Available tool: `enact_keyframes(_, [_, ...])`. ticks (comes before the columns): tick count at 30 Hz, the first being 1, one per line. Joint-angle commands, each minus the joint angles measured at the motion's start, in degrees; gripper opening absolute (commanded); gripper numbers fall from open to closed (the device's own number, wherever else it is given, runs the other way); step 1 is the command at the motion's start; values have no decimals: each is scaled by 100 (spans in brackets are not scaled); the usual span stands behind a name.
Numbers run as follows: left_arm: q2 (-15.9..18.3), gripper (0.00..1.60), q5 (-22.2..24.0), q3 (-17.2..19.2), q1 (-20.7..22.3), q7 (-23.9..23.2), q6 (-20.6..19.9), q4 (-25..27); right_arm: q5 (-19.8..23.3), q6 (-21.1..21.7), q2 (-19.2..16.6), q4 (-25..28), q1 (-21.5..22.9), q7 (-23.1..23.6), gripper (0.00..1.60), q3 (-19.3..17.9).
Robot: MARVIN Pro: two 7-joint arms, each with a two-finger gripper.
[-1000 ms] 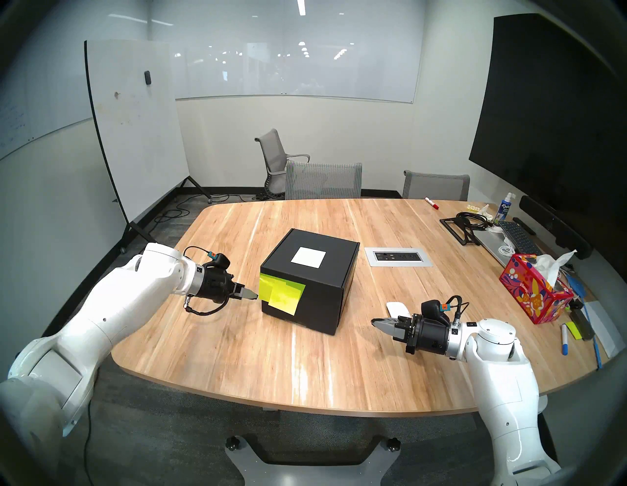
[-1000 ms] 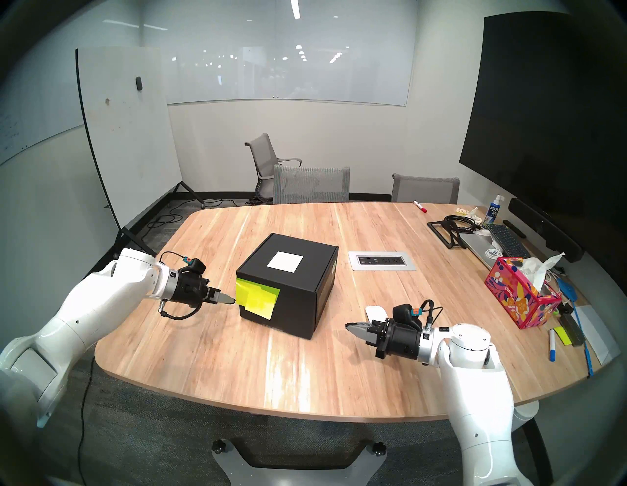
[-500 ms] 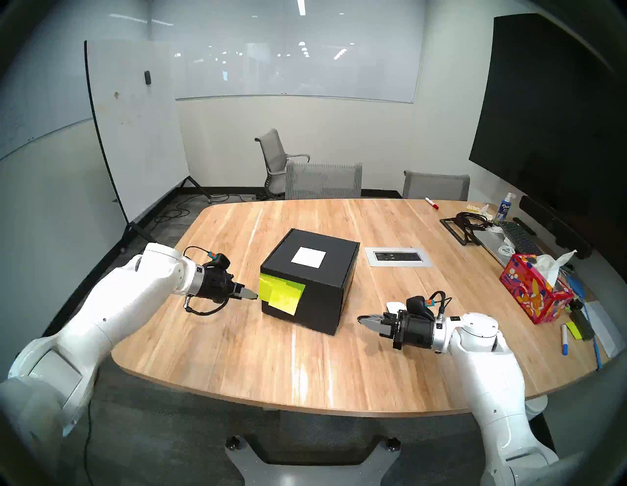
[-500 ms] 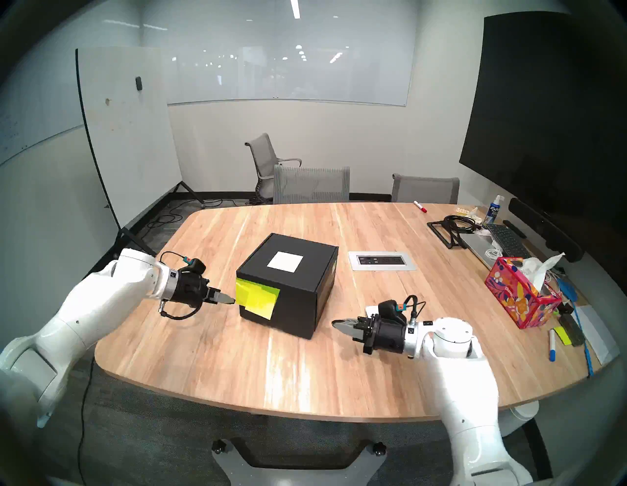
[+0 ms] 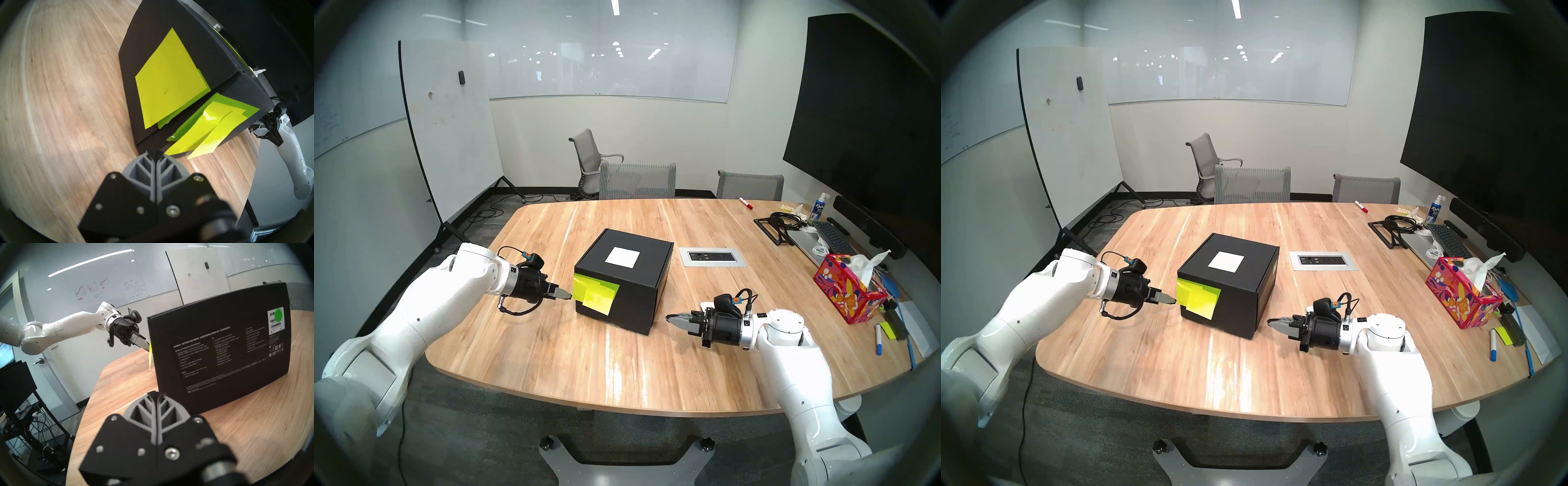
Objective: Open the box and place the mouse inside
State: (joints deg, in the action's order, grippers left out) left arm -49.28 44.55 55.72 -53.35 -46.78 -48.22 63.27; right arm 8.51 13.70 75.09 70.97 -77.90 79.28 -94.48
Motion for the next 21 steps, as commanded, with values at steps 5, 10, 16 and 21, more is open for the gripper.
enact_keyframes(5, [-13,0,16,39,97,-15,-10,67,50,-69,-3,-3,263,105,0,8])
enact_keyframes(10, [-12,0,16,39,98,-15,-11,67,46,-75,0,-11,269,117,0,4])
enact_keyframes(16, [-12,0,16,39,98,-15,-12,68,37,-77,6,-15,271,126,0,-3])
enact_keyframes(21, [-12,0,16,39,98,-14,-12,68,26,-77,13,-16,273,135,0,-13])
